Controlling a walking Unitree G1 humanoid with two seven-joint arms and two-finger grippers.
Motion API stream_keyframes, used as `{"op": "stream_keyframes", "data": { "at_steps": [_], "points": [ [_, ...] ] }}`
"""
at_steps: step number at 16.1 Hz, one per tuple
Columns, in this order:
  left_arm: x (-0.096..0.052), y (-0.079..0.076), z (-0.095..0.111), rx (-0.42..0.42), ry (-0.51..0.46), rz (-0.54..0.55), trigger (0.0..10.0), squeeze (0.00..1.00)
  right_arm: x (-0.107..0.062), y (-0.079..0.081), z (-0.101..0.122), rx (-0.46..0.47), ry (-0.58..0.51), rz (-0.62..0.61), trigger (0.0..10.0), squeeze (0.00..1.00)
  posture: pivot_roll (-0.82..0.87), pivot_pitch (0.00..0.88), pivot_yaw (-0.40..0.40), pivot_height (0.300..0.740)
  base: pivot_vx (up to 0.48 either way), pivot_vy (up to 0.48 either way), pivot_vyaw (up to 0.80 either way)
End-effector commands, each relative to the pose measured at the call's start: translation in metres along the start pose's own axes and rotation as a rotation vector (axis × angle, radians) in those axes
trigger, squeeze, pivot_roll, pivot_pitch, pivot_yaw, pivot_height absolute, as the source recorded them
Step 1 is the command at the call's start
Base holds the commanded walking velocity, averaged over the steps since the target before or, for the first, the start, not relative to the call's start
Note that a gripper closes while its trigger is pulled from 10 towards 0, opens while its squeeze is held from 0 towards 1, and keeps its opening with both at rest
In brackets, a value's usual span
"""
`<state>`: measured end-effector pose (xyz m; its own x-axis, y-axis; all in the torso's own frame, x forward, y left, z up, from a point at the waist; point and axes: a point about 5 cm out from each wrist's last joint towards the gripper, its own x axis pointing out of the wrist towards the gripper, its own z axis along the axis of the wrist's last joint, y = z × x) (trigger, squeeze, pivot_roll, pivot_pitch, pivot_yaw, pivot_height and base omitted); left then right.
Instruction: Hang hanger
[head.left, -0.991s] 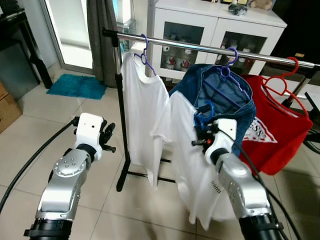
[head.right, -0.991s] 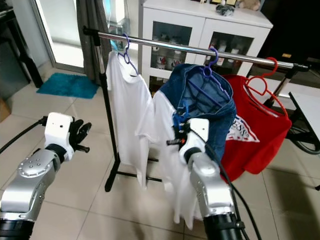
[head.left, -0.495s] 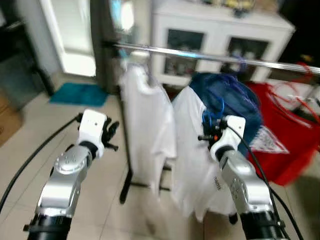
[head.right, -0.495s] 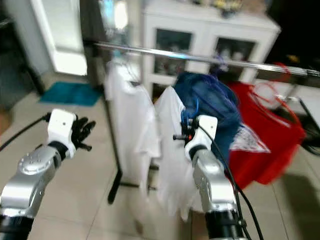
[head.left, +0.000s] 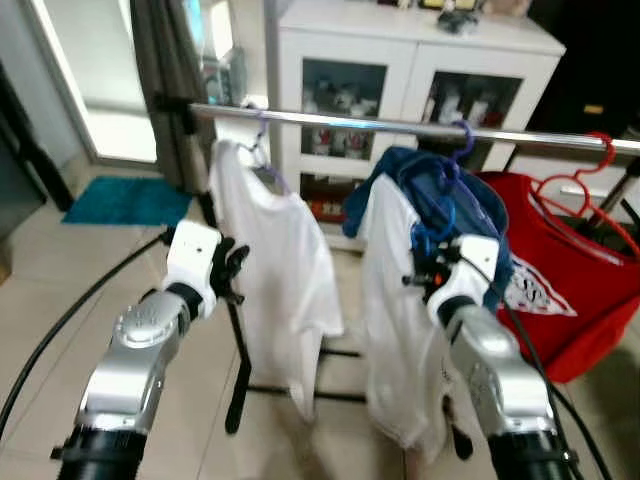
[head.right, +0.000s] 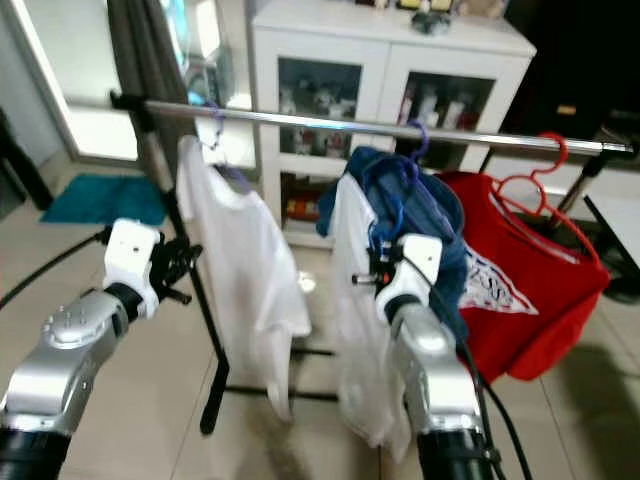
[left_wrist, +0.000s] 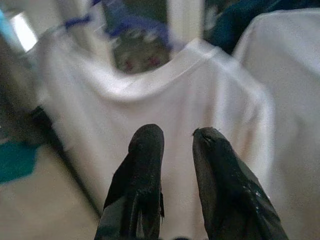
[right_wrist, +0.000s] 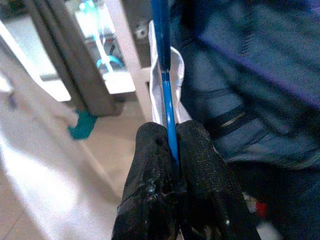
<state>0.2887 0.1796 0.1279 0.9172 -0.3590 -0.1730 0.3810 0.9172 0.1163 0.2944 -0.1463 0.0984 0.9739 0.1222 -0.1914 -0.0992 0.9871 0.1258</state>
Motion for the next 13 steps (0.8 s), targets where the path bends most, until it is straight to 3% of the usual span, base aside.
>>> {"op": "stream_keyframes", "data": {
  "at_steps": [1,6,8,10,13],
  "points": [
    [0.001,-0.006,0.004,-0.003,-0.039,-0.051,10.0,0.0,-0.003,-0.008,0.012,-0.013,-0.062,-0.025,10.0,0.0,-0.04,0.009,-0.018,0.74,0.0,0.0,0.0],
    [0.0,0.007,0.025,0.016,-0.103,-0.095,10.0,0.0,-0.003,-0.005,0.027,-0.054,-0.123,0.005,10.0,0.0,-0.03,0.012,-0.034,0.74,0.0,0.0,0.0],
    [-0.005,0.009,0.034,0.041,-0.101,-0.168,10.0,0.0,-0.001,0.014,0.04,-0.095,-0.154,0.125,10.0,0.0,-0.03,0.016,-0.038,0.74,0.0,0.0,0.0],
    [-0.004,0.009,0.037,0.049,-0.101,-0.173,10.0,0.0,0.001,0.023,0.044,-0.1,-0.157,0.177,10.0,0.0,-0.02,0.014,-0.032,0.74,0.0,0.0,0.0],
    [-0.003,0.005,0.049,0.083,-0.11,-0.22,10.0,0.0,0.027,0.049,0.056,-0.107,-0.093,0.26,10.0,0.0,-0.01,0.017,-0.03,0.74,0.0,0.0,0.0]
  ]
}}
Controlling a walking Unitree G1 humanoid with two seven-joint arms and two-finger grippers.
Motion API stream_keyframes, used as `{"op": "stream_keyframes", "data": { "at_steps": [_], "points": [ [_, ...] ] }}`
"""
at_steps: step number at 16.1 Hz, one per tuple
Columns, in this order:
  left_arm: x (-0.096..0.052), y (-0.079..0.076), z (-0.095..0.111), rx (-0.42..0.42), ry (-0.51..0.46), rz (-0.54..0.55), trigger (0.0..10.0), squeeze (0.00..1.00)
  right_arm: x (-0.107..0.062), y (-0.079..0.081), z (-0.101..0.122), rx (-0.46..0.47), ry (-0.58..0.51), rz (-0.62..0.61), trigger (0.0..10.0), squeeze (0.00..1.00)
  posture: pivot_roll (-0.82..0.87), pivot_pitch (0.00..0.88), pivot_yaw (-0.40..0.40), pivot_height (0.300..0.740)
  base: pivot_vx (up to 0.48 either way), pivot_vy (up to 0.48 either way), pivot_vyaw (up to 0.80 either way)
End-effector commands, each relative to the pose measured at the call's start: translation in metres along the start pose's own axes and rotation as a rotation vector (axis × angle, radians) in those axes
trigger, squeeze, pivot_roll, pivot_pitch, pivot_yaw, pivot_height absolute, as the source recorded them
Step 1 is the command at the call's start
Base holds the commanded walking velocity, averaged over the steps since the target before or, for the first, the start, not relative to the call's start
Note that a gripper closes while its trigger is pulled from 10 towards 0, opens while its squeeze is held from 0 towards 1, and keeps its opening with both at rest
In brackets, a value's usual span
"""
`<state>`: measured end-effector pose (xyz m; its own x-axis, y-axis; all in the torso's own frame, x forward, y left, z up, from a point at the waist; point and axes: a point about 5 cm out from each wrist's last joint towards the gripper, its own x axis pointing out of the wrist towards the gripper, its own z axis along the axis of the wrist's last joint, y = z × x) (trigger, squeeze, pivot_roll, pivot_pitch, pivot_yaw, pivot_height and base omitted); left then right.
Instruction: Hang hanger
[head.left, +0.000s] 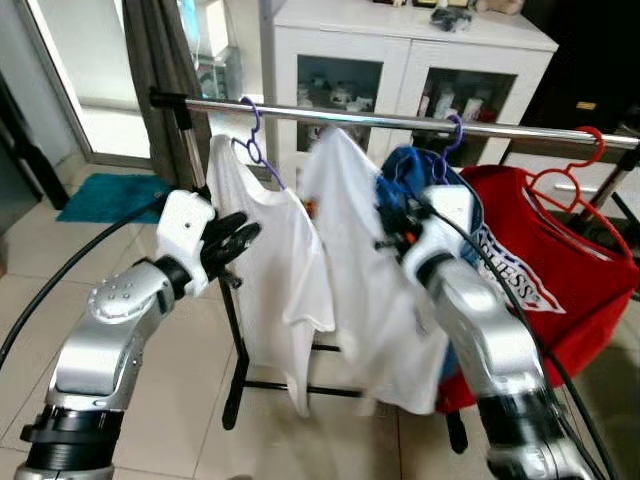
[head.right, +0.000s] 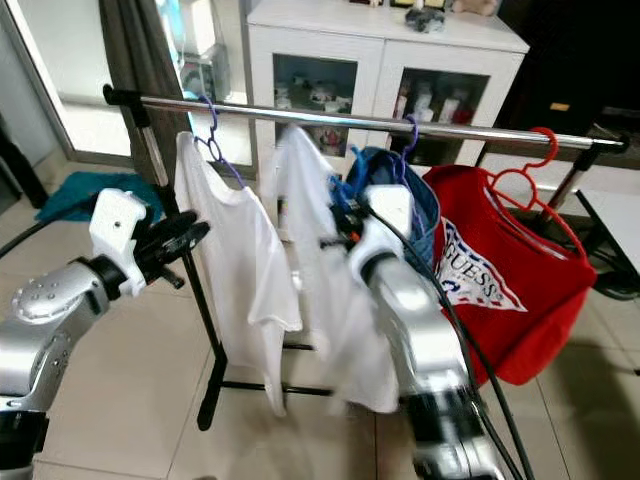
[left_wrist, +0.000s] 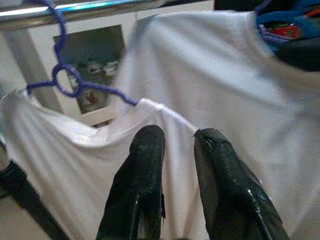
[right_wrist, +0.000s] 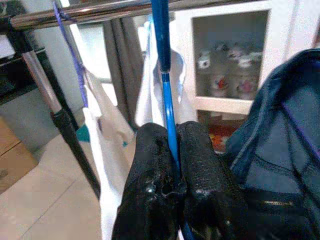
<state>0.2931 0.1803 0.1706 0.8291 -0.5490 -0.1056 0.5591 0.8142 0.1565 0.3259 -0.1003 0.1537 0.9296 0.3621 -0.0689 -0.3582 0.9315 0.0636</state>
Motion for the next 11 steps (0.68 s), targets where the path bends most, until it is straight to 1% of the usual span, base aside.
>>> {"op": "stream_keyframes", "data": {
  "at_steps": [1,2,3,5,6,7,8,9,11],
  "points": [
    [0.003,-0.001,0.011,0.027,-0.022,-0.045,10.0,0.0,0.015,0.0,0.007,-0.003,0.014,-0.015,10.0,0.0,-0.02,0.018,-0.03,0.74,0.0,0.0,0.0],
    [0.003,-0.003,0.014,0.023,-0.038,-0.079,10.0,0.0,0.022,-0.001,0.012,0.002,0.009,-0.025,10.0,0.0,-0.02,0.017,-0.026,0.74,0.0,0.0,0.0],
    [0.004,-0.009,0.019,0.018,-0.064,-0.154,10.0,0.0,0.033,-0.002,0.022,0.015,-0.009,-0.037,10.0,0.0,-0.02,0.011,-0.023,0.74,0.0,0.0,0.0],
    [0.007,-0.023,0.021,0.026,-0.053,-0.299,10.0,0.0,0.051,-0.007,0.037,0.014,-0.025,-0.057,10.0,0.0,0.01,0.014,-0.025,0.74,0.0,0.0,0.0],
    [0.008,-0.024,0.022,0.03,-0.052,-0.314,10.0,0.0,0.054,-0.008,0.039,0.018,-0.021,-0.061,10.0,0.0,0.01,0.015,-0.025,0.74,0.0,0.0,0.0],
    [0.01,-0.022,0.025,0.035,-0.052,-0.333,10.0,0.0,0.064,-0.009,0.043,0.014,0.0,-0.077,10.0,0.0,0.01,0.021,-0.017,0.74,0.0,0.0,0.0],
    [0.01,-0.022,0.026,0.04,-0.052,-0.337,10.0,0.0,0.066,-0.01,0.044,0.01,0.008,-0.085,10.0,0.0,0.01,0.023,-0.015,0.74,0.0,0.0,0.0],
    [0.009,-0.017,0.027,0.043,-0.047,-0.34,10.0,0.0,0.074,-0.011,0.046,0.005,0.04,-0.116,10.0,0.0,0.01,0.034,-0.007,0.74,0.0,0.0,0.0],
    [0.009,-0.015,0.029,0.05,-0.045,-0.343,10.0,0.0,0.081,-0.014,0.054,0.013,0.052,-0.158,10.0,0.0,0.02,0.06,-0.01,0.74,0.0,0.0,0.0]
  ]
}}
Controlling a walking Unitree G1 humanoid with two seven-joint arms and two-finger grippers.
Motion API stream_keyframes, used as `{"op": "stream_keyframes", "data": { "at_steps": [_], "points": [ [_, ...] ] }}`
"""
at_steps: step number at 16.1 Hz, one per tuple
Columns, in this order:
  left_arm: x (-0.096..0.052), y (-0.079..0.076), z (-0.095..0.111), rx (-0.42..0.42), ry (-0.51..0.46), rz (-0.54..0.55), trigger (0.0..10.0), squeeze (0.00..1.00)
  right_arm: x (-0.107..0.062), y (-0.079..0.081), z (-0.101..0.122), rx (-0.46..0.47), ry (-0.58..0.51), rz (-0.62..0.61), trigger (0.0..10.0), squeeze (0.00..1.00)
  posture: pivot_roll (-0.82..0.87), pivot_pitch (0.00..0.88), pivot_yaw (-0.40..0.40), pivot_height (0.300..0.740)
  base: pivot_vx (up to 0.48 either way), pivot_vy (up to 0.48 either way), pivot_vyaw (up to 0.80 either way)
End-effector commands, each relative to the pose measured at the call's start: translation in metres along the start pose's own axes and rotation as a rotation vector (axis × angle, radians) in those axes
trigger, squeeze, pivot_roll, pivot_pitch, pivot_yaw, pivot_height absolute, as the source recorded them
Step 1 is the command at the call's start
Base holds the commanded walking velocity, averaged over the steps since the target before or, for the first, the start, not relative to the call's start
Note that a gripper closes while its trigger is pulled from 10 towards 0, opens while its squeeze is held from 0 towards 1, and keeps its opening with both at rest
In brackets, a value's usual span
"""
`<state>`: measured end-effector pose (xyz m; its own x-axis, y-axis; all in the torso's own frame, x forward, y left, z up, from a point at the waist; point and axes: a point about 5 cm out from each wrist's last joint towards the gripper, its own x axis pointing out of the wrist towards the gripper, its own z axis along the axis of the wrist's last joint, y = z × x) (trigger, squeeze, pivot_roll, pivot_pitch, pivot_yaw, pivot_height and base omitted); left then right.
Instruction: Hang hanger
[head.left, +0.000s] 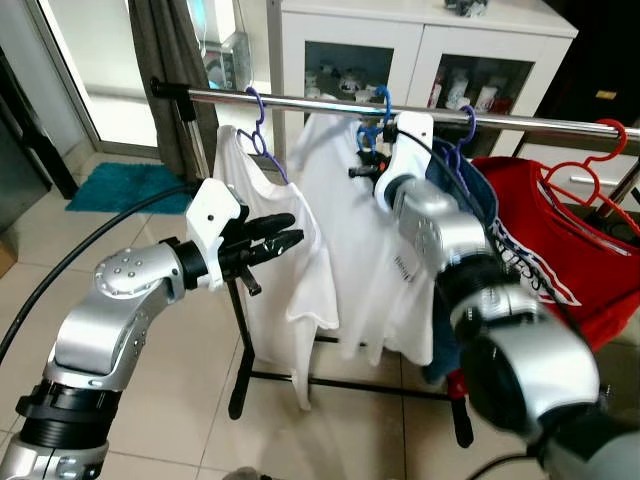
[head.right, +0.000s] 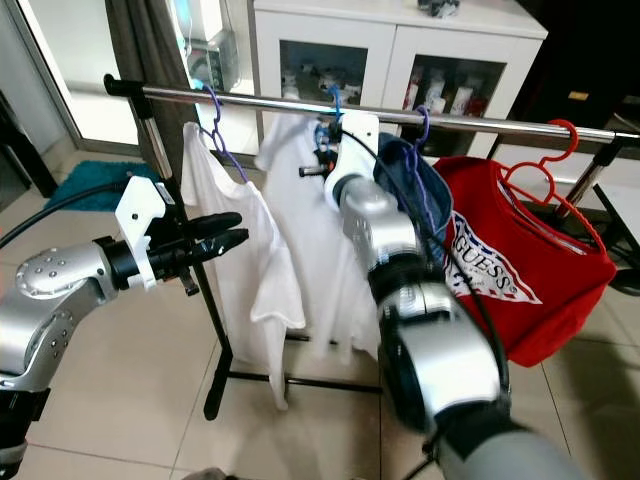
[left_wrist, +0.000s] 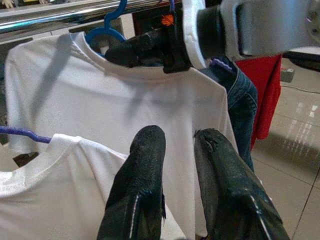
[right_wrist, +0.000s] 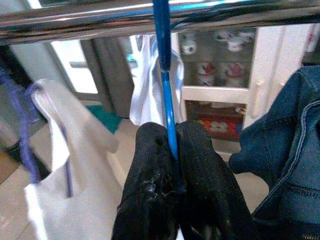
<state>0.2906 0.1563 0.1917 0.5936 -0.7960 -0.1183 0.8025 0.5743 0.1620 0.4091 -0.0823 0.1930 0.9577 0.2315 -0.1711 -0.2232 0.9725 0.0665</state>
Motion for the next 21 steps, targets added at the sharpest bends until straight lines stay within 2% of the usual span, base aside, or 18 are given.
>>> {"op": "stream_keyframes", "data": {
  "at_steps": [1,4,10,13,17,19,21],
  "points": [
    [-0.001,0.002,0.005,0.008,-0.003,-0.006,10.0,0.0,0.002,-0.005,0.013,0.004,-0.038,-0.041,10.0,0.0,0.03,0.072,-0.013,0.74,0.0,0.0,0.0],
    [-0.008,-0.002,0.008,0.007,0.0,-0.017,10.0,0.0,0.004,-0.009,0.016,0.022,-0.012,-0.089,10.0,0.0,0.05,0.107,-0.015,0.74,0.0,0.0,0.0],
    [-0.022,-0.005,0.014,0.006,0.027,-0.003,10.0,0.0,0.005,-0.008,0.002,-0.037,0.079,-0.088,10.0,0.0,0.1,0.181,-0.034,0.74,0.0,0.0,0.0],
    [-0.025,-0.007,0.014,0.001,0.033,0.006,10.0,0.0,0.005,-0.006,0.001,-0.041,0.082,-0.082,10.0,0.0,0.1,0.191,-0.04,0.74,0.0,0.0,0.0],
    [-0.021,-0.006,0.02,0.004,0.008,0.024,10.0,0.0,0.006,0.006,0.006,-0.035,0.055,-0.028,10.0,0.0,0.11,0.179,-0.046,0.74,0.0,0.0,0.0],
    [-0.021,-0.006,0.022,0.009,0.0,0.03,10.0,0.0,0.006,0.006,0.009,-0.033,0.037,-0.027,10.0,0.0,0.11,0.178,-0.048,0.74,0.0,0.0,0.0],
    [-0.023,-0.007,0.022,0.007,-0.005,0.04,10.0,0.0,0.006,0.007,0.009,0.006,0.007,-0.015,10.0,0.0,0.1,0.174,-0.053,0.74,0.0,0.0,0.0]
  ]
}}
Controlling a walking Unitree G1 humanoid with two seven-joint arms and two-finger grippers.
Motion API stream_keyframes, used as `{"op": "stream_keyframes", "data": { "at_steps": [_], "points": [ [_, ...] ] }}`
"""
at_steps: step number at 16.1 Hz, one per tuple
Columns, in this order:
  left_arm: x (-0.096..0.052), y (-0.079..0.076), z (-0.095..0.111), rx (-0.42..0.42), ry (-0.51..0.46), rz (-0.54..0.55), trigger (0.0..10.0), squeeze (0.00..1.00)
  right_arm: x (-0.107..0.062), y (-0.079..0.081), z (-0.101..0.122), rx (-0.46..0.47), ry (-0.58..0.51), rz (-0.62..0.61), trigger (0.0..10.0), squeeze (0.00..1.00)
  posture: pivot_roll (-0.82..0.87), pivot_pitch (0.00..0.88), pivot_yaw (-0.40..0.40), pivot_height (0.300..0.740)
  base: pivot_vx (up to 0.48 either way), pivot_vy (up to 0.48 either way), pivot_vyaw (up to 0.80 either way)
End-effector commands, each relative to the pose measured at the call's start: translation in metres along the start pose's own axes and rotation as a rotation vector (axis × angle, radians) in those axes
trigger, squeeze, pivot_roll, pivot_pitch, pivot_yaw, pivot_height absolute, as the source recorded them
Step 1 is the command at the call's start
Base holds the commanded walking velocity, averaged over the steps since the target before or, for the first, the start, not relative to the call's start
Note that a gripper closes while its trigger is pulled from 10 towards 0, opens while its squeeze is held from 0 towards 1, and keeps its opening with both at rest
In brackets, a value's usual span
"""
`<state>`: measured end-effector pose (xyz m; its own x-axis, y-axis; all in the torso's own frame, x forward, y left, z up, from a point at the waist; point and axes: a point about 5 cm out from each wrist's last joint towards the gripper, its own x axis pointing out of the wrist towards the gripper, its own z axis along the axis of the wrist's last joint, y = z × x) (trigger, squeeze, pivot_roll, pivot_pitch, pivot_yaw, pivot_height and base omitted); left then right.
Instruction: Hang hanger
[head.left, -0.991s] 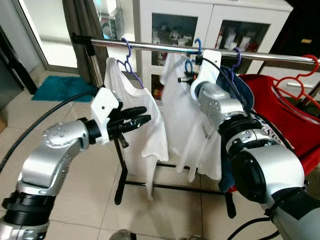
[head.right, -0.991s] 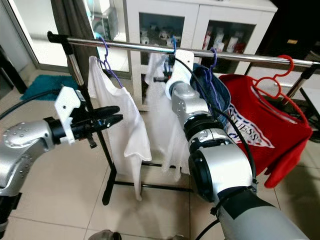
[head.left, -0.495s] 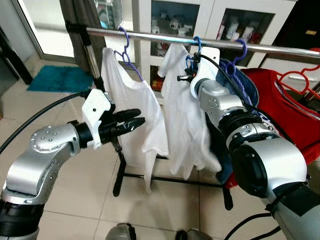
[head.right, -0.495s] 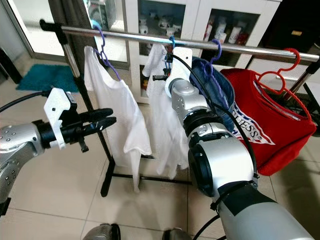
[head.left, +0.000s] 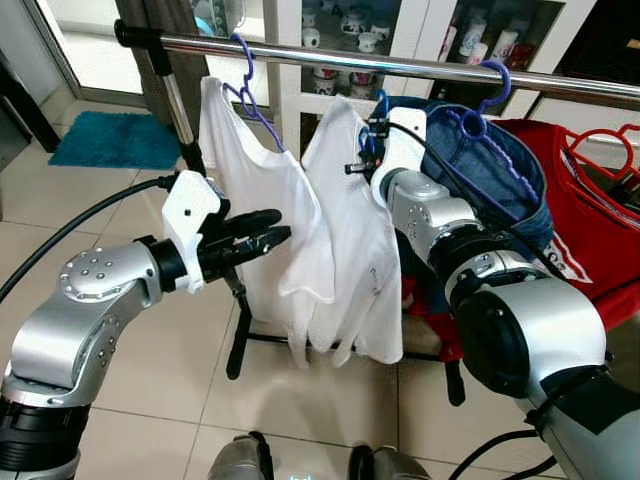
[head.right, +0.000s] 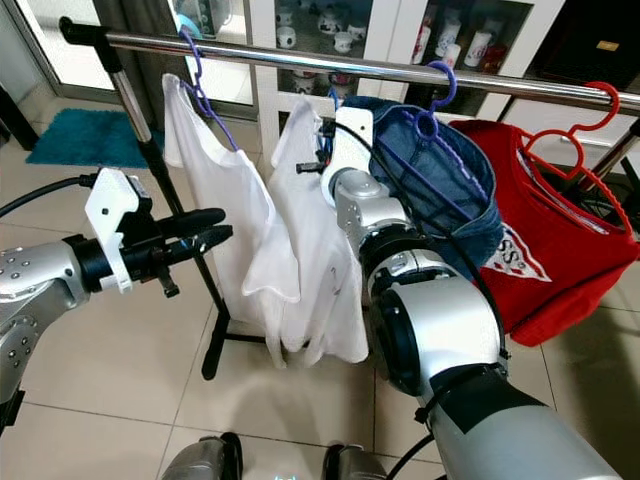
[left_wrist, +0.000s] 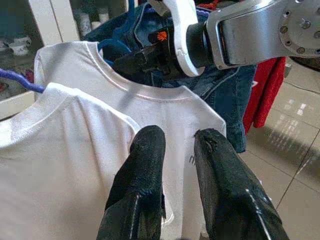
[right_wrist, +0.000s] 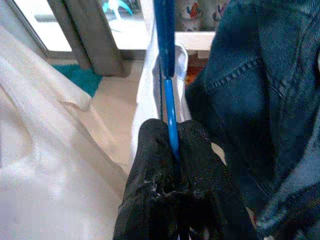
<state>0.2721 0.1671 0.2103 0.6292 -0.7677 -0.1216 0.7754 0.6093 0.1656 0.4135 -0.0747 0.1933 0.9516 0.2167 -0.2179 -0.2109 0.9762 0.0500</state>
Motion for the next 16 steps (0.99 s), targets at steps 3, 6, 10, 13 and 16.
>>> {"op": "stream_keyframes", "data": {
  "at_steps": [3,6,10,13,16],
  "points": [
    [-0.005,0.001,-0.012,0.001,0.006,0.126,10.0,0.0,-0.003,0.005,-0.011,0.027,-0.098,0.088,10.0,0.0,0.08,0.145,-0.047,0.74,0.0,0.0,0.0],
    [-0.008,0.009,-0.034,-0.014,0.065,0.319,10.0,0.0,-0.018,-0.004,-0.045,0.109,-0.172,0.188,10.0,0.0,0.06,0.086,-0.05,0.74,0.0,0.0,0.0],
    [-0.012,0.009,-0.051,-0.04,0.105,0.449,10.0,0.0,-0.069,-0.017,-0.086,0.119,-0.151,0.216,10.0,0.0,0.04,0.039,-0.012,0.74,0.0,0.0,0.0],
    [-0.006,0.006,-0.059,-0.068,0.081,0.534,10.0,0.0,-0.112,-0.026,-0.11,0.07,-0.134,0.096,10.0,0.0,0.02,0.013,0.012,0.74,0.0,0.0,0.0],
    [-0.007,0.006,-0.062,-0.041,0.104,0.564,10.0,0.0,-0.127,-0.024,-0.12,0.059,-0.08,0.065,10.0,0.0,0.03,0.005,-0.022,0.74,0.0,0.0,0.0]
  ]
}}
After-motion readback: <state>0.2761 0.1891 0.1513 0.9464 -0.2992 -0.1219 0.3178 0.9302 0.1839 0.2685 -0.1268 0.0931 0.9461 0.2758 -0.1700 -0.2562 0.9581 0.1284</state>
